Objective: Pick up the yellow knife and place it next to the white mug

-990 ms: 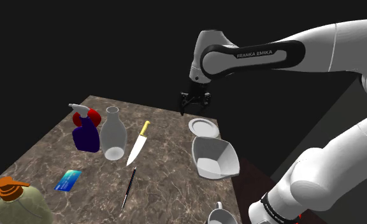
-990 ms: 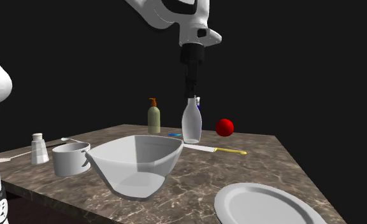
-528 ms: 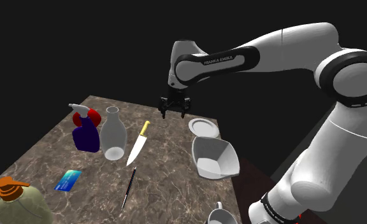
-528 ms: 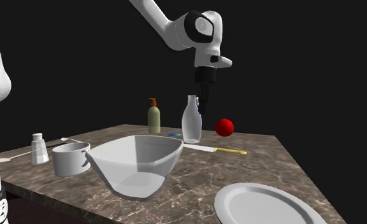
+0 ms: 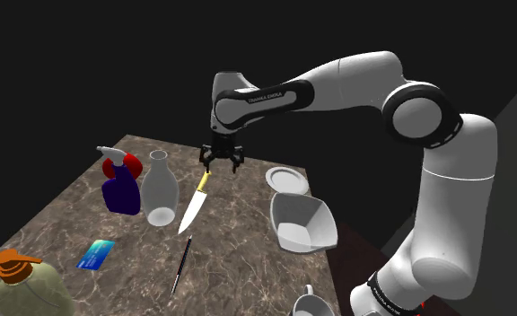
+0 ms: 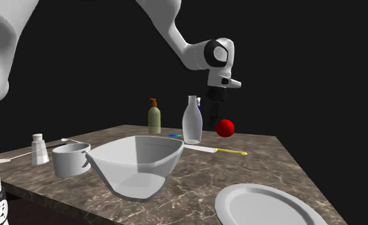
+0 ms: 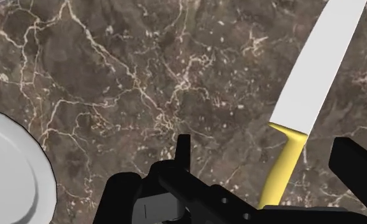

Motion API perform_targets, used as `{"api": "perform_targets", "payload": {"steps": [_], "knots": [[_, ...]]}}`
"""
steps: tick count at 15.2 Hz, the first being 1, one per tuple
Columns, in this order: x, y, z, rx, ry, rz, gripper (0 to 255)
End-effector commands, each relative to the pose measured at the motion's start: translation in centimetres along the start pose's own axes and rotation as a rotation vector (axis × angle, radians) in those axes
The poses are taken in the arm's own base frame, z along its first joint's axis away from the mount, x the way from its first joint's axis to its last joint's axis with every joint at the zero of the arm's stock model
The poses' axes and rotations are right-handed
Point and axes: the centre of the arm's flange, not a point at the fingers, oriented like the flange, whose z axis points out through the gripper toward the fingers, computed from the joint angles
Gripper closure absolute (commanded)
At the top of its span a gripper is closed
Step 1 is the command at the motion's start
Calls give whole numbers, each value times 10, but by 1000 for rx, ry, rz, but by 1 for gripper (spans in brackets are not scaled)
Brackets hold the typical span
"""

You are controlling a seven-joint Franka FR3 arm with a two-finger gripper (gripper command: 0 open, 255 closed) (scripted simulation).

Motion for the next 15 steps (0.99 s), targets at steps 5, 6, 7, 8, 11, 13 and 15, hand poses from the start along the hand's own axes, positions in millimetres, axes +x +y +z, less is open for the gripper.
{"api": "perform_targets", "payload": {"steps": [5, 6, 7, 8, 11, 13, 15], "knots": [[46, -56, 45, -7, -32, 71, 0], [54, -65, 53, -8, -37, 83, 0], [62, -73, 60, -9, -42, 94, 0], [62, -74, 60, -9, -43, 95, 0], [61, -73, 76, -9, -43, 95, 0], [61, -73, 87, -9, -43, 95, 0], [60, -73, 100, -9, -43, 95, 0]]}}
